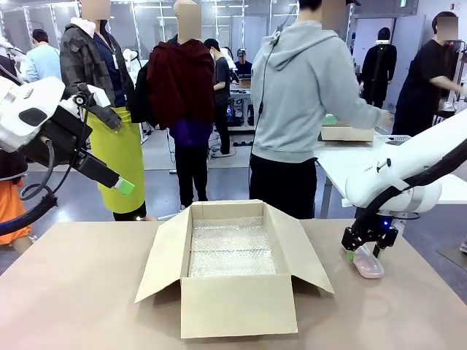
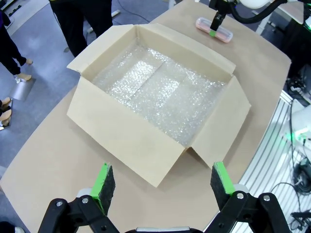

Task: Pack the glasses set securely to prepare it for shipping.
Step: Place the Glasses case inside the Package Box.

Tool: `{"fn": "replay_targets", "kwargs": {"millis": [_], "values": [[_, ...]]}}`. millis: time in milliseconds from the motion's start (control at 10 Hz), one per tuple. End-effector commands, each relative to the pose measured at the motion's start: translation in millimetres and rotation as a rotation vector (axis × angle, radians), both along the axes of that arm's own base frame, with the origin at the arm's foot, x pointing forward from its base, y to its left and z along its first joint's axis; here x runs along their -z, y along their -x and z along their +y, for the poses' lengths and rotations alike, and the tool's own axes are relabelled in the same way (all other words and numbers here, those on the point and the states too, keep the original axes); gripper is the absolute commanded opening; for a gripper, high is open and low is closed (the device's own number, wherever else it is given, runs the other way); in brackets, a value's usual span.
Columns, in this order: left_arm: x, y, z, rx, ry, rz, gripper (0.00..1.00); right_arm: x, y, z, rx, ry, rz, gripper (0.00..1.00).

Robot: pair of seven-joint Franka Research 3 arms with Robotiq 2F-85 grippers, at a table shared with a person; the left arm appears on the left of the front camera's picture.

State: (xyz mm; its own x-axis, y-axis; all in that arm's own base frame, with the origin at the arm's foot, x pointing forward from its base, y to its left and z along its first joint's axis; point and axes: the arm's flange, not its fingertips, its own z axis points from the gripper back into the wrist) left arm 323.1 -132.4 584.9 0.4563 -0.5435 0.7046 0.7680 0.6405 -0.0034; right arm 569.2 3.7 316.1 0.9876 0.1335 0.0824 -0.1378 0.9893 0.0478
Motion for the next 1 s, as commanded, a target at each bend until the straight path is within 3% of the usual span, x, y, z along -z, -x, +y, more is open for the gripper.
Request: {"fn": "replay_targets", "kwargs": {"millis": [0, 100, 200, 300, 400, 700, 900], "values": [[-2.0, 0.2, 1.2, 0.002, 0.009, -0.001, 1.0, -3.7, -2.8, -0.1, 0.004, -0.025, -0.003, 0.63], [-2.0, 0.2, 1.2, 0.002, 0.009, -0.001, 1.0, -5.0, -3.5, 0.3, 0.009, -0.026, 0.004, 0.75], [-2.0, 0.2, 1.2, 0.002, 0.009, -0.001, 1.0, -5.8, -3.9, 1.9, 0.012, -0.028, 0.008, 0.43], [-2.0, 0.2, 1.2, 0.002, 0.009, -0.001, 1.0, -10.7, -2.9, 4.7, 0.013, -0.031, 0.01, 0.55], [-2.0, 0.2, 1.2, 0.002, 0.009, -0.001, 1.0, -20.6, -1.0, 6.7, 0.005, -0.03, 0.007, 0.24], [-2.0, 0.2, 1.2, 0.002, 0.009, -0.001, 1.0, -75.3, 13.4, 20.6, -0.028, -0.032, -0.016, 0.24], [-2.0, 0.2, 1.2, 0.002, 0.009, -0.001, 1.0, -111.2, 25.1, 44.5, -0.117, -0.023, -0.063, 0.24]]}}
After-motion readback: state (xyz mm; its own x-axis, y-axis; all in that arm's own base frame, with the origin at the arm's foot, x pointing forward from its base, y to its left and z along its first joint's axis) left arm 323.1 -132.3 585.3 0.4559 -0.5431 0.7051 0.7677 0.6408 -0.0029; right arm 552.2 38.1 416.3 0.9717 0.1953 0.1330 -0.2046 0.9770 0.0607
